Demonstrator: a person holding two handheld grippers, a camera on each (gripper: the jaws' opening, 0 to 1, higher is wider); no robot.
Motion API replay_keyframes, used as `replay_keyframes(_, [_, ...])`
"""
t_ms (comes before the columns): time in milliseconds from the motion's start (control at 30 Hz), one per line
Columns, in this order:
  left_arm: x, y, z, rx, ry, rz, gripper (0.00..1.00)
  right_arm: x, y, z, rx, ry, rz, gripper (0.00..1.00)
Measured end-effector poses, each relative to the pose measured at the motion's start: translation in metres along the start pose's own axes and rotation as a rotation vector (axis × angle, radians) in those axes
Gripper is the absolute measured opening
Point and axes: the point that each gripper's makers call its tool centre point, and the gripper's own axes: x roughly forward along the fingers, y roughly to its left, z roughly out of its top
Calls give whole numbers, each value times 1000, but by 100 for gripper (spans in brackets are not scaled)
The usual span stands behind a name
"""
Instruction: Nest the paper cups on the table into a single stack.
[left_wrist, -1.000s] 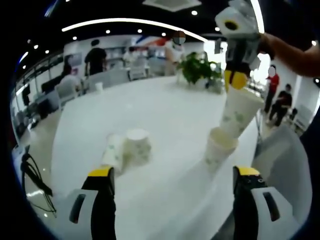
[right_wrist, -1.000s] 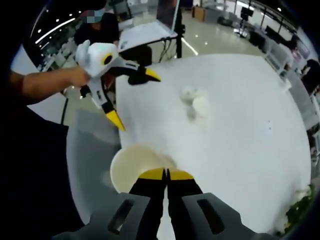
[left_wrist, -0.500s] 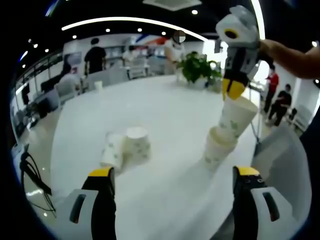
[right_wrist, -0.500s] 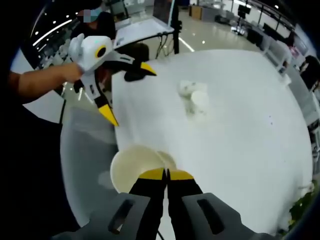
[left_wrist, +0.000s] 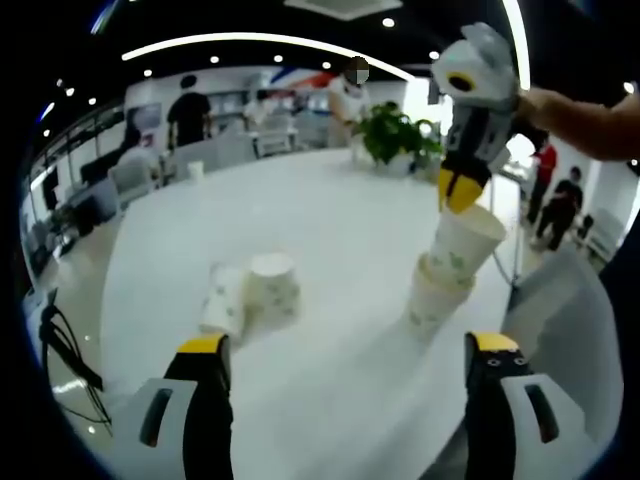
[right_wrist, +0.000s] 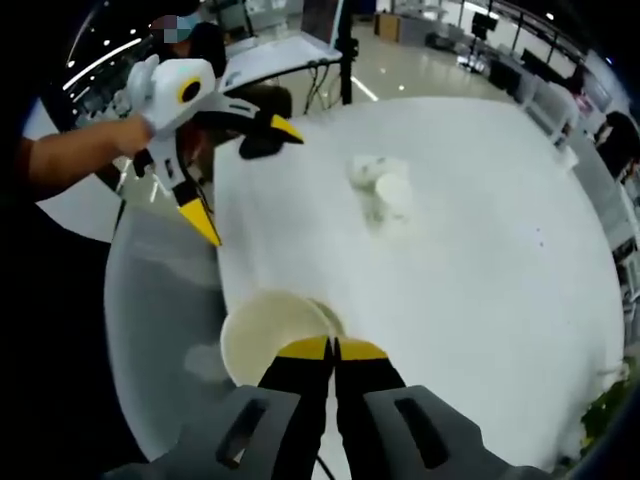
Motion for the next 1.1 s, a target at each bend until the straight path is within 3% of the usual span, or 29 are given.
replay_keyframes(1100, [-2,0,0,10,10,3,93,33,-4,-9,45,-32,-46,0])
